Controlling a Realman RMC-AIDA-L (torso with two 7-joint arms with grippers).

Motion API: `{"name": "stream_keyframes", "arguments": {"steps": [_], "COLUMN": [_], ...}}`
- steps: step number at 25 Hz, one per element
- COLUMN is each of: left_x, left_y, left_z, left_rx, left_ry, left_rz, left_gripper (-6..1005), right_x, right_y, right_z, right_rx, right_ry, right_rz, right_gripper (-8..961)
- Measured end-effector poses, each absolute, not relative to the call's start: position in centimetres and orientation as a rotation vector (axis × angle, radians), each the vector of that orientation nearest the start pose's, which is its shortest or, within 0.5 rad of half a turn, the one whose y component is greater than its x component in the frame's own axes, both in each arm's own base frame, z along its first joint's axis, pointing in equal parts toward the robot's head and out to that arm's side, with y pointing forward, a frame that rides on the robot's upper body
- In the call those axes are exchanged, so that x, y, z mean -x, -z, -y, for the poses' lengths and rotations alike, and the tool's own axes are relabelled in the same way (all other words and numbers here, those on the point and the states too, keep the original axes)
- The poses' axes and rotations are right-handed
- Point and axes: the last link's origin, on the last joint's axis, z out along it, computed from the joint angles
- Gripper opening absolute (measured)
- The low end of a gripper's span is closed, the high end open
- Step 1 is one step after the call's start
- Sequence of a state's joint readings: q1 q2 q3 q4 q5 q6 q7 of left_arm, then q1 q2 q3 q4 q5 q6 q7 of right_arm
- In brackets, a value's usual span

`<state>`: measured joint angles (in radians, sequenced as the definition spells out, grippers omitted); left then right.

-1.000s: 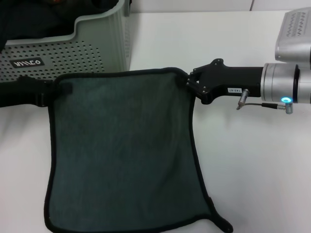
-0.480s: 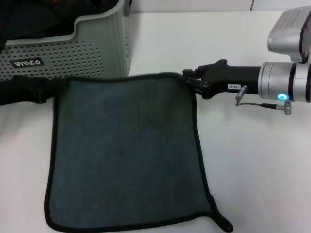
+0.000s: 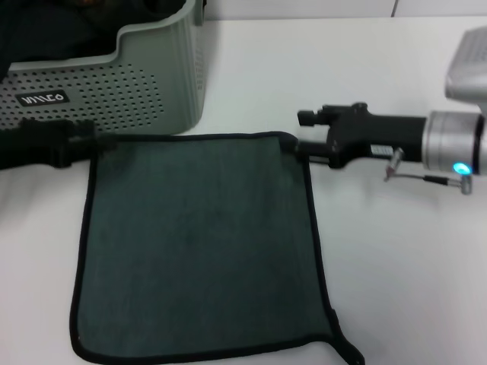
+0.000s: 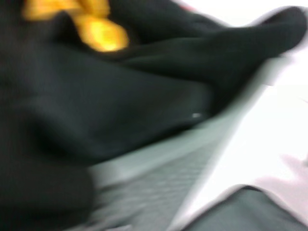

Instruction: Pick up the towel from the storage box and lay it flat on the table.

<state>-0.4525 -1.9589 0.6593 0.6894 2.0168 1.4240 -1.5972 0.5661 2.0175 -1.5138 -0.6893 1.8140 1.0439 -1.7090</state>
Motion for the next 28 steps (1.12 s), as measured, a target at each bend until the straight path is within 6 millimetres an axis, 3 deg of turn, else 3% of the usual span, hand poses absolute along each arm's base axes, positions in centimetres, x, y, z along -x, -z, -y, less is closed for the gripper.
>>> {"name": "stream_keyframes", "arguments": {"steps": [3, 5, 10, 13, 28], "left_x": [31.4, 29.8, 27.6, 27.5, 28.1], "left_y": [-6.0, -5.2, -4.5, -4.3, -5.5], "left_z": [-32.1, -27.9, -24.9, -24.2, -24.6], "left_rx": [2.586, 2.781, 2.807, 2.813, 2.738], "left_ry": [0.547, 0.723, 1.000, 1.038, 1.011], "left_rz": [0.801, 0.469, 0.260, 0.267, 0.155], "left_gripper": [485, 510, 559, 558, 549], "right_x": [-20.0, -20.1, -19.9, -19.4, -18.0], "right_y": [5.8, 6.1, 7.0, 7.2, 8.0], "right_z": [-34.4, -32.7, -29.6, -29.2, -27.8], "right_rx": [2.834, 2.915, 2.990, 2.999, 2.938], "right_ry": [-0.659, -0.682, -0.816, -0.851, -1.019], "right_rz": [-0.387, -0.313, -0.211, -0.175, 0.091], "right_gripper": [657, 694, 784, 839, 824]}}
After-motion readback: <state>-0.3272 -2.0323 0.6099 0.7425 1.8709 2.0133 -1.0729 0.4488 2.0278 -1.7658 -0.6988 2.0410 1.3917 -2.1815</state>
